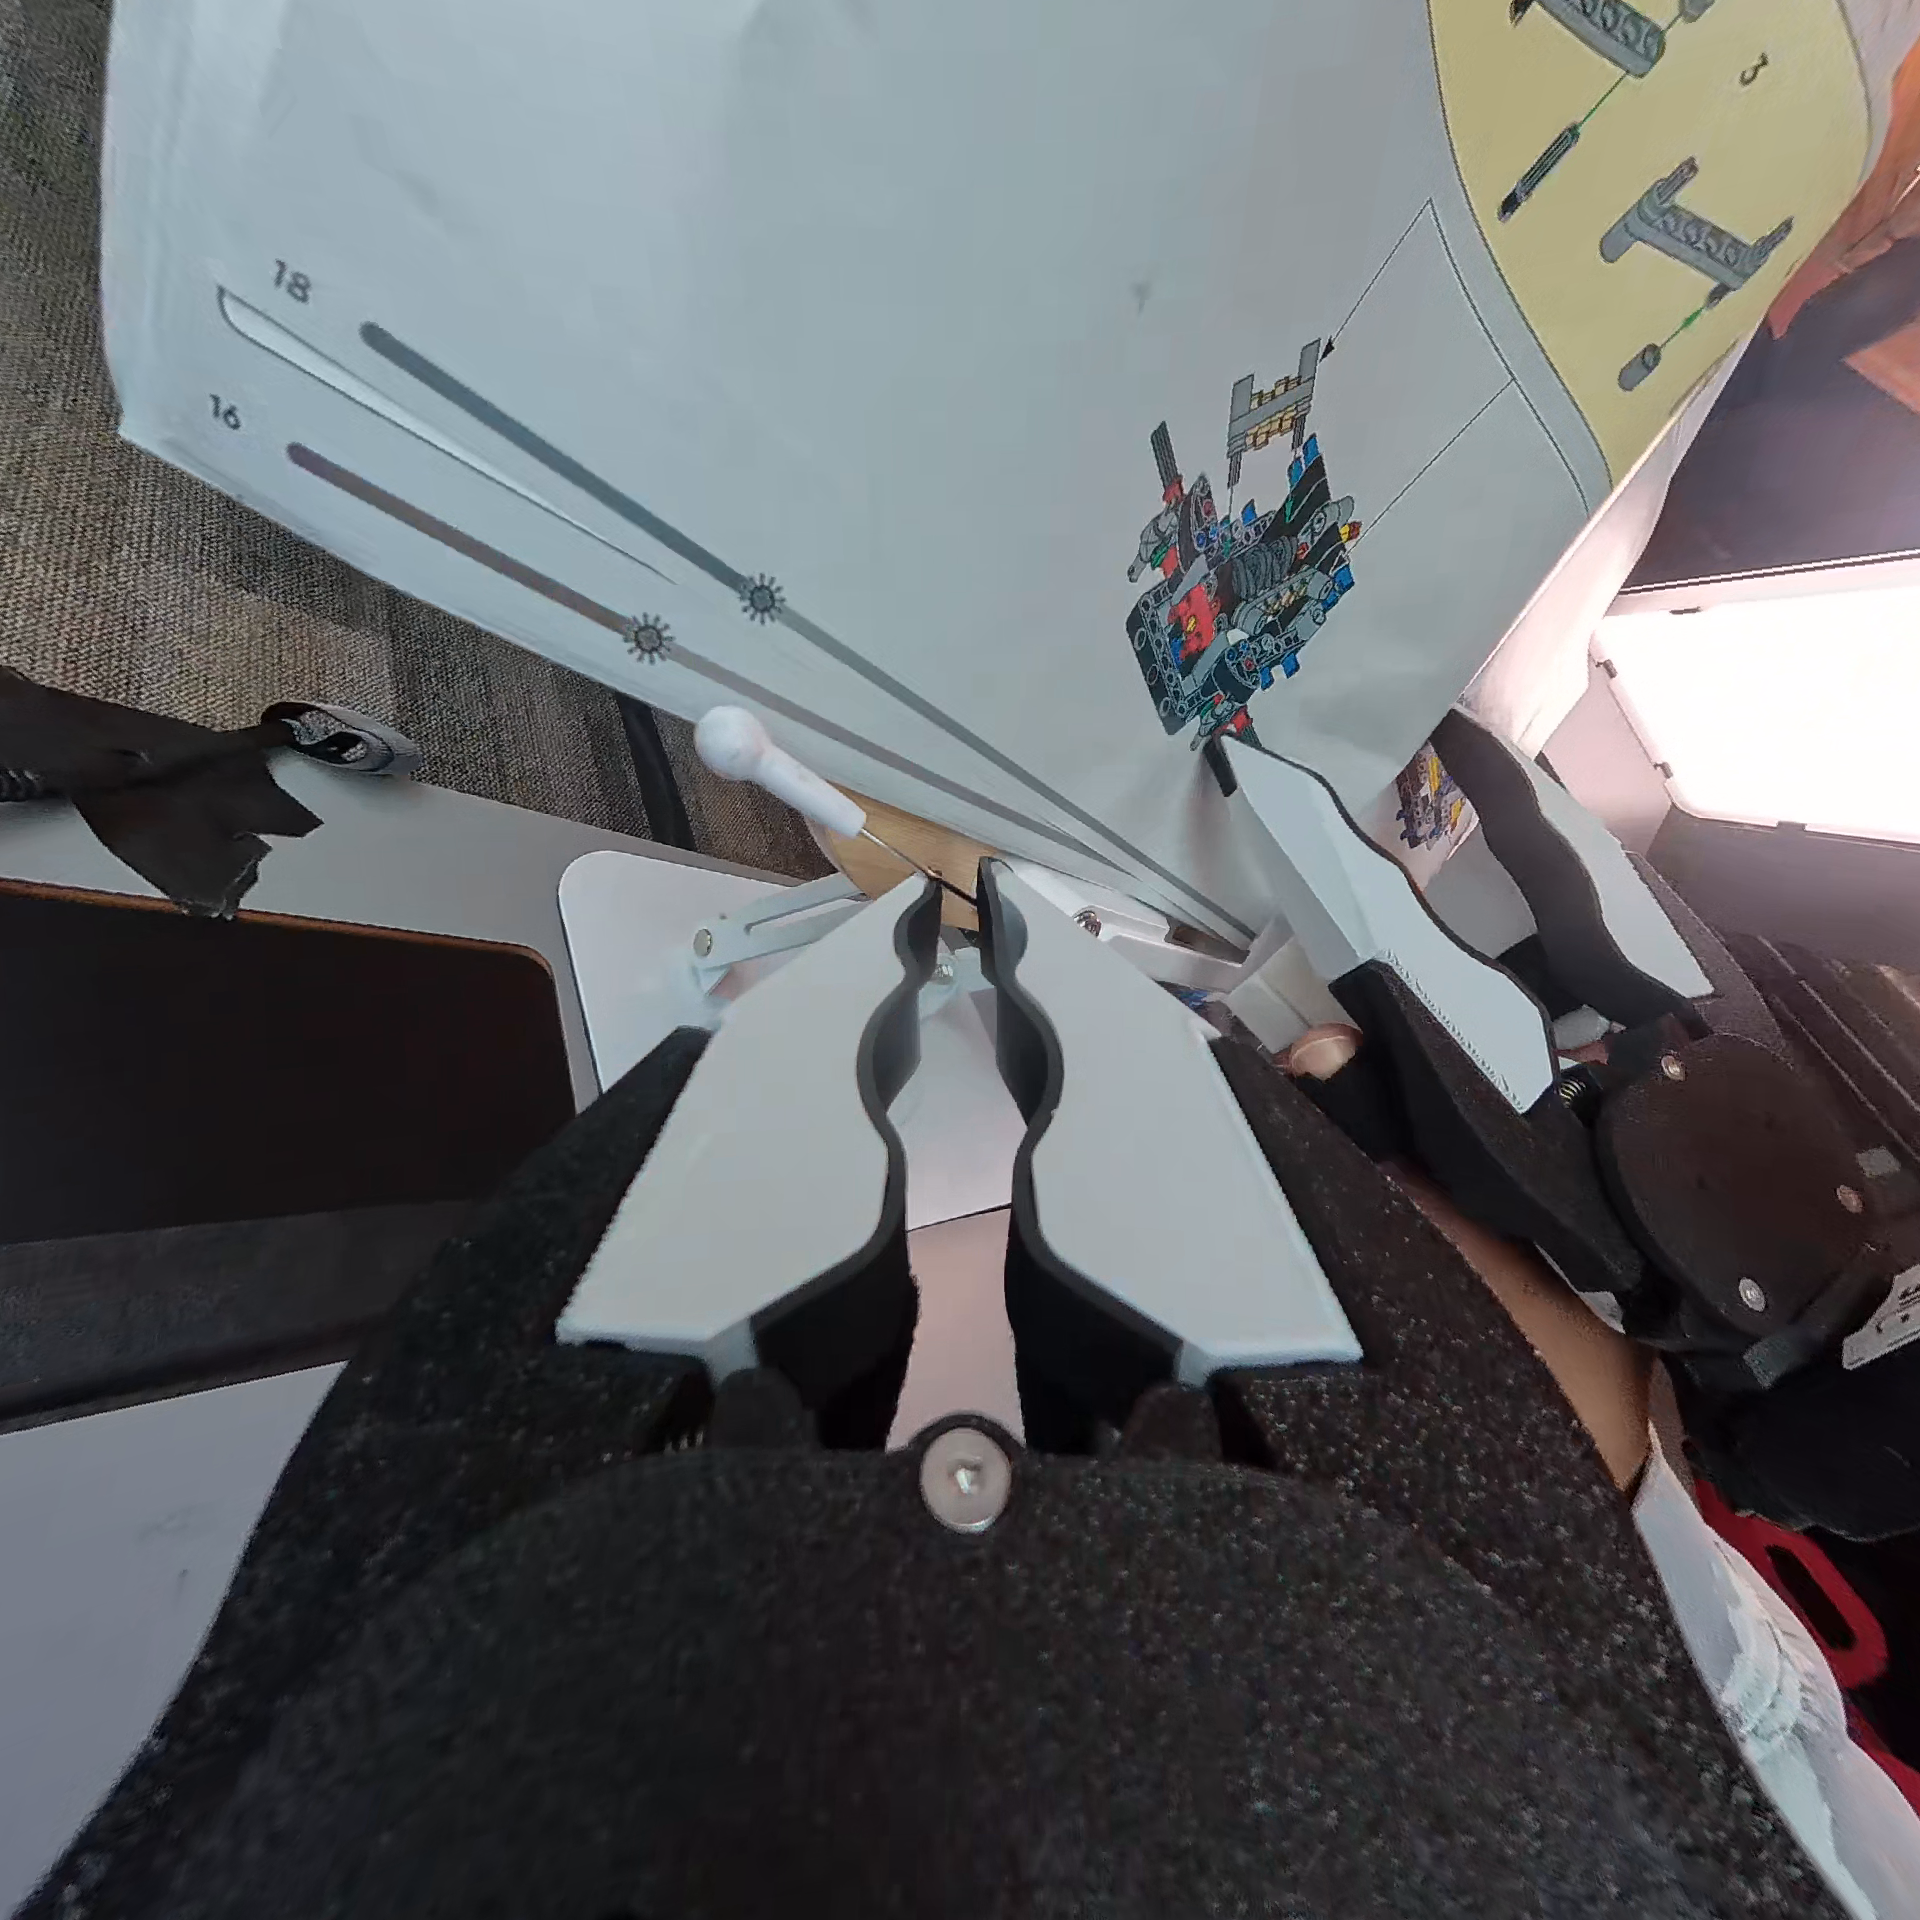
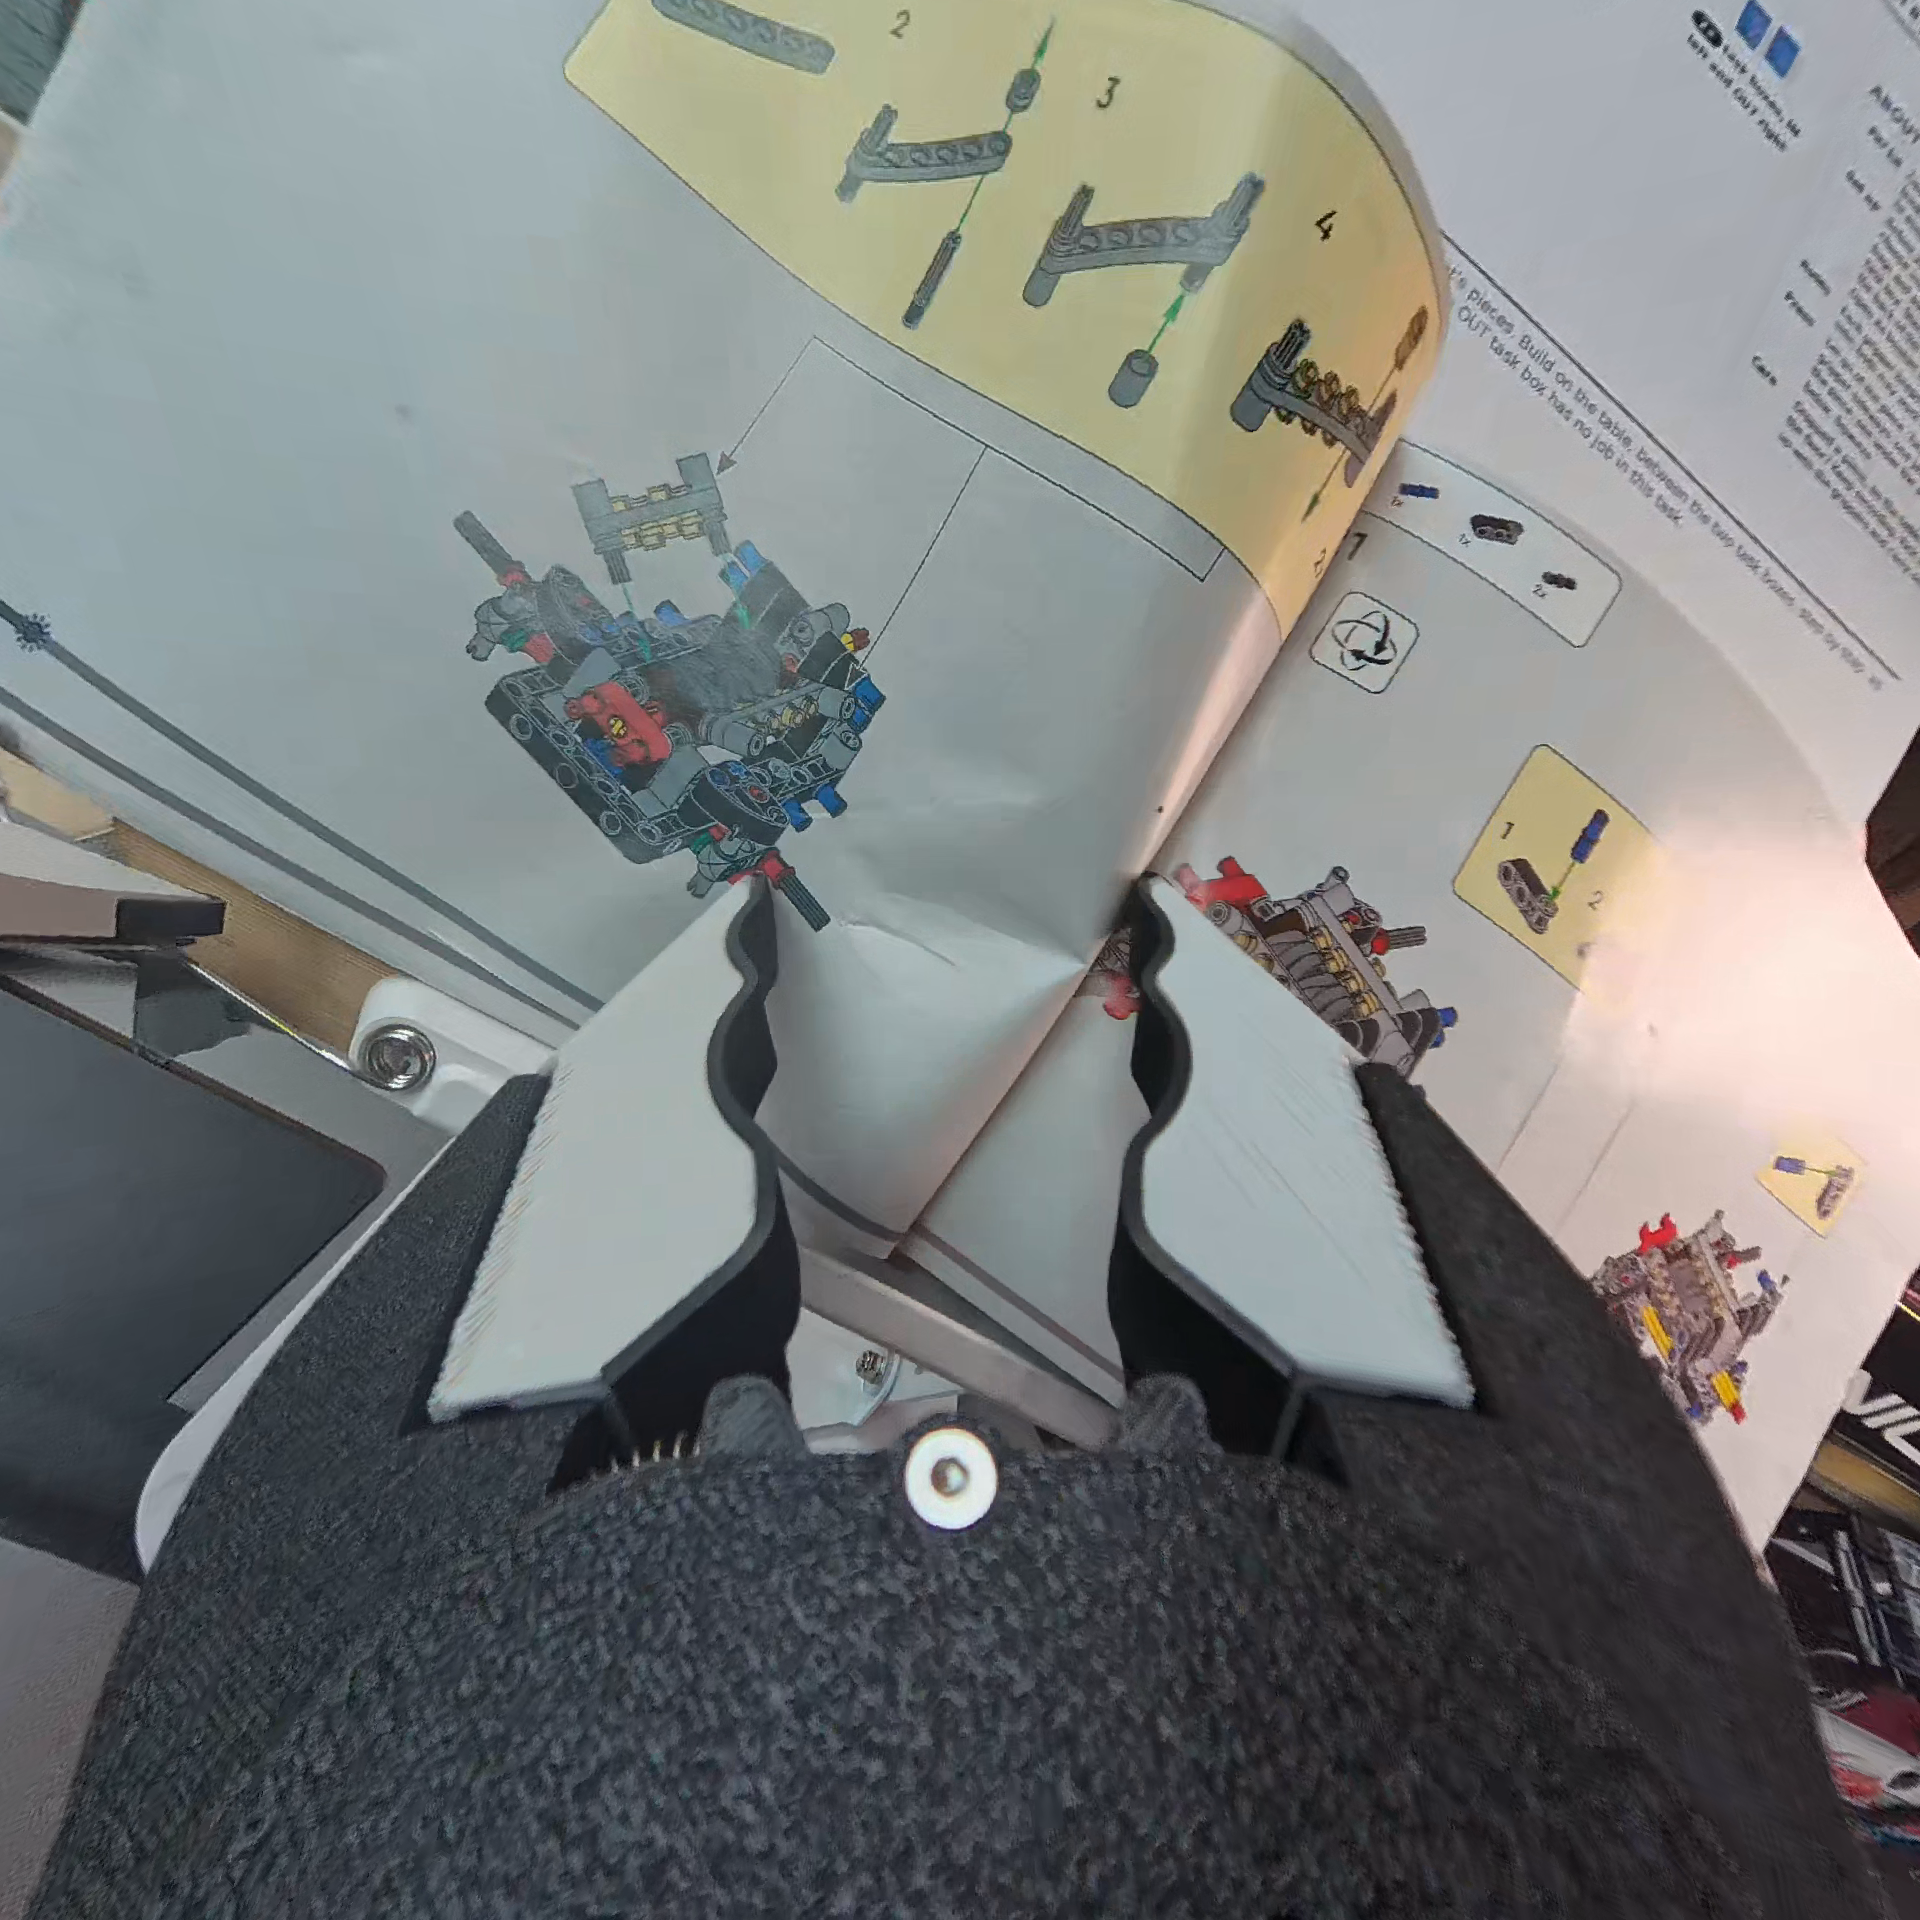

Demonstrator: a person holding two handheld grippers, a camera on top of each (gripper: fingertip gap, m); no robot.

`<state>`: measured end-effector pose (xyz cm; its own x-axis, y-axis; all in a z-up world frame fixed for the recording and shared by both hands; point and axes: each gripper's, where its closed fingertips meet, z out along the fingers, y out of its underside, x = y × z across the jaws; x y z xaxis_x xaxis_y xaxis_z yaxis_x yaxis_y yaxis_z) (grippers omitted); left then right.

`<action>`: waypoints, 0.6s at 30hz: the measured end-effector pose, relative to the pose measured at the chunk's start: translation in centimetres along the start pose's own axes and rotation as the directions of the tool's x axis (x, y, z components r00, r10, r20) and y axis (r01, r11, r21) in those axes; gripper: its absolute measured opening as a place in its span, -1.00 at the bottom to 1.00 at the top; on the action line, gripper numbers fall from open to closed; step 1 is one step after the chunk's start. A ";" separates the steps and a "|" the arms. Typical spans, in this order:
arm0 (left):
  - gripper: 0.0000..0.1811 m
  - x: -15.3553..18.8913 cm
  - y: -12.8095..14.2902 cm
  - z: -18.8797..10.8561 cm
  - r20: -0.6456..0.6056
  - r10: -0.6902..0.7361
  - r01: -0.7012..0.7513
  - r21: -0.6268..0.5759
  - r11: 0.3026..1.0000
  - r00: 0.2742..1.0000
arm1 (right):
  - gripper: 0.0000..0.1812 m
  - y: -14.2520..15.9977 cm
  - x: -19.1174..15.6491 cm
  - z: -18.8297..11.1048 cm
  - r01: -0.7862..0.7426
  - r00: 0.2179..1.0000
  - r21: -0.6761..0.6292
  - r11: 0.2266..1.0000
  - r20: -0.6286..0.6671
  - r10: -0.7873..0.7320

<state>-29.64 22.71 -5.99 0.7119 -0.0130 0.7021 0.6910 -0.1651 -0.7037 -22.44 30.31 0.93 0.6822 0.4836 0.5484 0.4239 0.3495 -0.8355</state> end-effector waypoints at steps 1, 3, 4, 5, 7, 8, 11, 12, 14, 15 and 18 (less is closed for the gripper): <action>-0.93 0.0 0.0 0.0 0.001 0.003 -0.003 0.000 1.000 1.000 | -0.29 0.1 0.2 -0.1 0.008 1.000 0.007 1.000 0.001 -0.008; -0.92 -0.1 0.0 0.1 0.004 0.003 -0.003 0.006 1.000 1.000 | -0.37 0.2 0.4 -0.3 0.016 1.000 0.014 1.000 0.011 -0.017; -0.93 -0.1 0.0 0.1 0.006 0.004 -0.004 0.010 1.000 1.000 | -0.38 0.3 0.5 -0.4 0.016 1.000 0.014 1.000 0.017 -0.016; -0.92 -0.1 0.0 0.1 0.008 0.006 -0.006 0.013 1.000 1.000 | -0.40 0.4 0.5 -0.5 0.019 1.000 0.015 1.000 0.020 -0.019; -0.92 -0.1 0.0 0.1 0.011 0.007 -0.008 0.014 1.000 1.000 | -0.44 0.5 0.6 -0.6 0.024 0.999 0.017 1.000 0.022 -0.025; -0.92 -0.2 0.0 0.2 0.010 0.004 -0.004 0.014 1.000 1.000 | -0.47 0.6 0.6 -0.7 0.024 0.999 0.019 1.000 0.023 -0.025; -0.91 -0.2 0.0 0.2 0.007 0.001 -0.001 0.009 1.000 1.000 | -0.52 0.7 0.7 -0.8 0.019 1.000 0.026 0.999 0.022 -0.019; -0.91 -0.2 0.0 0.2 0.006 0.000 0.000 0.008 1.000 1.000 | -0.56 0.7 0.8 -0.8 0.017 1.000 0.028 0.999 0.016 -0.018; -0.91 -0.3 0.0 0.2 0.005 -0.001 0.001 0.009 1.000 1.000 | -0.59 0.8 0.9 -0.9 0.012 1.000 0.033 0.999 0.010 -0.012; -0.91 -0.3 0.0 0.2 0.004 -0.002 0.002 0.010 1.000 1.000 | -0.60 0.8 0.9 -0.9 0.010 1.000 0.034 0.999 0.008 -0.010; -0.91 -0.4 0.1 0.3 0.002 -0.006 0.006 0.011 1.000 1.000 | -0.64 0.8 1.0 -1.0 0.001 1.000 0.043 0.999 0.003 -0.001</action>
<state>-29.82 22.96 -6.35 0.7079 -0.0097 0.7062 0.6967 -0.1546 -0.7005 -20.82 30.28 0.73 0.6800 0.4855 0.5495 0.3989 0.3840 -0.8328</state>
